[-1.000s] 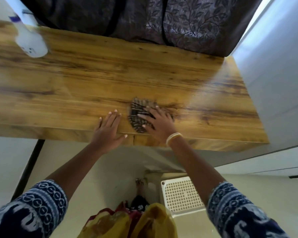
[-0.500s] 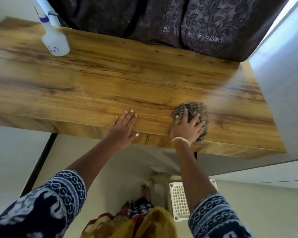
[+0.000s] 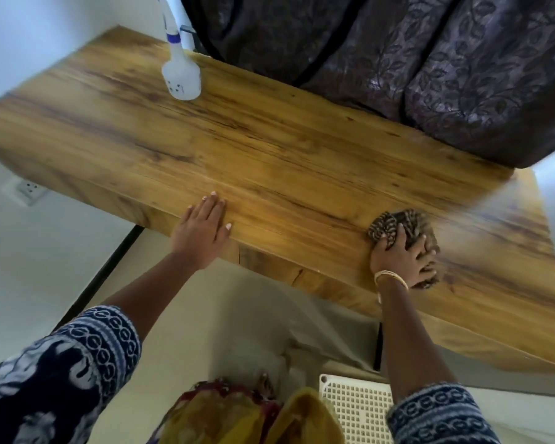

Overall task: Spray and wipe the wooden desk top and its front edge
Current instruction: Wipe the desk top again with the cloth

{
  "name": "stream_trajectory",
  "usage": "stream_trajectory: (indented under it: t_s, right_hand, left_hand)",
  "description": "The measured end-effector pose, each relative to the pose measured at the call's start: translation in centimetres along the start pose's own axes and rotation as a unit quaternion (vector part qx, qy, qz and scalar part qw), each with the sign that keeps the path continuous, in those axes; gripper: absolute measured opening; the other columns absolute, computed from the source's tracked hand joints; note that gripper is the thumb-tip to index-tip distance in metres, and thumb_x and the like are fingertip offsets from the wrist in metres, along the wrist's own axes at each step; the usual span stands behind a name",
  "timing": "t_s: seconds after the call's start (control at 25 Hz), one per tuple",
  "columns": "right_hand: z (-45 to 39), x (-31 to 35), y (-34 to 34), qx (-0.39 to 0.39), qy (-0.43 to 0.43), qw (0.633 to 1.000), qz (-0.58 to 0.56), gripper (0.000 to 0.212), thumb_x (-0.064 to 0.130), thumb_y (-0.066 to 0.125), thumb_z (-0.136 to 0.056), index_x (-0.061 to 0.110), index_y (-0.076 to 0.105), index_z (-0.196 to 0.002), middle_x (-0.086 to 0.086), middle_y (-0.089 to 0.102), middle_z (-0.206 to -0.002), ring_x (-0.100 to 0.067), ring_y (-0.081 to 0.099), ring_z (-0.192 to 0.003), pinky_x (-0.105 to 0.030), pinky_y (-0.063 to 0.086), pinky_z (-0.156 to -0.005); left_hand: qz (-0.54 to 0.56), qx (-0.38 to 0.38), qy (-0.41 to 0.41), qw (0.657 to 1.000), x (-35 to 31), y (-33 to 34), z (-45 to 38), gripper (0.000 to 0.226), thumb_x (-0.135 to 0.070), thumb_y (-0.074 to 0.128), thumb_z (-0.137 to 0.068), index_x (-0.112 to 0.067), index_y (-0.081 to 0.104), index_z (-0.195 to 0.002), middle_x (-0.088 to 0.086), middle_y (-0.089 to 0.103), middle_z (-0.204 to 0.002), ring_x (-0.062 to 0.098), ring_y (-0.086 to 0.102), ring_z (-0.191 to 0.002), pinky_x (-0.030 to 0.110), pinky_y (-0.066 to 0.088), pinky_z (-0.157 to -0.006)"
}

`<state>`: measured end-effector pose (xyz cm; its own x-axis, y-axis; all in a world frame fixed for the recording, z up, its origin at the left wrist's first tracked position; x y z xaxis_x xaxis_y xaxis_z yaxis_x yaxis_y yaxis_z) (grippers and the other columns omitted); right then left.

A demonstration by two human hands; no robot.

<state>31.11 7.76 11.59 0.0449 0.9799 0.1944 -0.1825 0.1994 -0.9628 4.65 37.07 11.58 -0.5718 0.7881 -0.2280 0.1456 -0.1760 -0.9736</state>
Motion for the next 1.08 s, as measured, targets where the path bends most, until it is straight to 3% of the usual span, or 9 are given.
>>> stream_trajectory:
  t_s: [0.12,0.24,0.36,0.52,0.6,0.72,0.92,1.08]
  right_hand:
    - [2.4,6.6,1.2,0.029,0.057,0.998,-0.009,0.062,0.055,0.024,-0.1,0.036,0.006,-0.157,-0.013,-0.007,-0.165,-0.046,-0.007,-0.148,-0.066,0.0,-0.116]
    - [5.5,13.8,3.4,0.043,-0.057,0.997,0.005,0.061,0.054,0.023,-0.1,0.036,0.008,-0.157,-0.013,-0.003,-0.165,-0.046,-0.005,-0.148,-0.065,0.001,-0.116]
    - [9.2,20.3,5.6,0.043,-0.209,0.977,0.02,0.057,0.051,0.03,-0.099,0.04,0.019,-0.153,-0.008,0.006,-0.165,-0.043,0.0,-0.15,-0.062,0.004,-0.118]
    - [14.1,24.4,7.1,0.098,-0.469,0.878,0.004,0.05,0.034,0.05,-0.09,0.044,0.048,-0.139,-0.001,0.03,-0.159,-0.032,0.011,-0.151,-0.058,0.01,-0.119]
    - [14.4,22.7,6.7,0.155,-0.529,0.833,-0.053,0.047,0.024,0.052,-0.083,0.039,0.062,-0.126,0.004,0.04,-0.154,-0.025,0.017,-0.151,-0.05,0.012,-0.119]
    - [11.5,16.8,4.9,0.168,-0.509,0.831,-0.15,0.045,0.016,0.051,-0.074,0.029,0.075,-0.109,0.005,0.056,-0.141,-0.019,0.031,-0.146,-0.04,0.019,-0.12]
    - [5.0,3.9,0.3,0.103,-0.399,0.892,-0.185,0.047,0.011,0.05,-0.07,0.025,0.077,-0.107,0.007,0.059,-0.134,-0.008,0.035,-0.137,-0.022,0.021,-0.117]
    - [0.2,-7.6,-2.9,0.015,-0.264,0.944,-0.196,0.046,0.011,0.053,-0.072,0.024,0.075,-0.11,0.004,0.058,-0.135,-0.016,0.039,-0.138,-0.028,0.021,-0.118]
  left_hand:
    - [0.002,0.006,-0.041,0.999,3.3,-0.5,-0.1,0.061,-0.043,0.028,-0.101,-0.013,0.02,-0.153,0.007,0.016,-0.162,0.024,0.015,-0.149,0.043,0.016,-0.12]
    - [0.003,0.025,-0.056,0.998,6.5,-0.9,-0.2,0.061,-0.041,0.028,-0.102,-0.015,0.014,-0.155,0.005,0.011,-0.163,0.022,0.011,-0.15,0.043,0.015,-0.12]
    - [-0.011,0.041,-0.006,0.999,8.6,-1.3,-0.3,0.06,-0.041,0.026,-0.102,-0.019,0.009,-0.156,0.002,0.006,-0.164,0.019,0.007,-0.15,0.042,0.015,-0.121]
    - [-0.018,0.06,0.016,0.998,8.9,-1.6,-0.7,0.062,-0.041,0.027,-0.102,-0.016,0.008,-0.155,0.003,0.005,-0.164,0.02,0.006,-0.151,0.041,0.013,-0.122]
    - [-0.004,0.065,0.018,0.998,7.9,-1.7,-1.5,0.062,-0.039,0.028,-0.102,-0.014,0.009,-0.155,0.005,0.005,-0.163,0.022,0.006,-0.151,0.043,0.011,-0.121]
    - [0.015,0.064,0.043,0.997,5.2,-1.4,-2.2,0.063,-0.039,0.034,-0.101,-0.011,0.015,-0.154,0.008,0.011,-0.163,0.025,0.011,-0.15,0.045,0.013,-0.119]
    - [-0.001,0.046,0.13,0.99,-4.6,0.3,-2.2,0.07,-0.05,0.023,-0.095,-0.009,0.026,-0.151,0.01,0.023,-0.159,0.026,0.021,-0.148,0.048,0.016,-0.119]
    - [0.015,0.072,0.199,0.977,-14.8,2.6,-2.2,0.067,-0.049,0.029,-0.098,-0.013,0.018,-0.154,0.007,0.014,-0.162,0.022,0.012,-0.15,0.044,0.011,-0.122]
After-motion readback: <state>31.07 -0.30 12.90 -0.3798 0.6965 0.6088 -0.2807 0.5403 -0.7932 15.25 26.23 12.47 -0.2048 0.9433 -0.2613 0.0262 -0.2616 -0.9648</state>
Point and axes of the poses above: each hand's wrist, its own z-axis away from the middle knuckle, its own y-axis out of the palm, x = y × z, the point moved 3 cm from there along -z, towards the middle knuckle
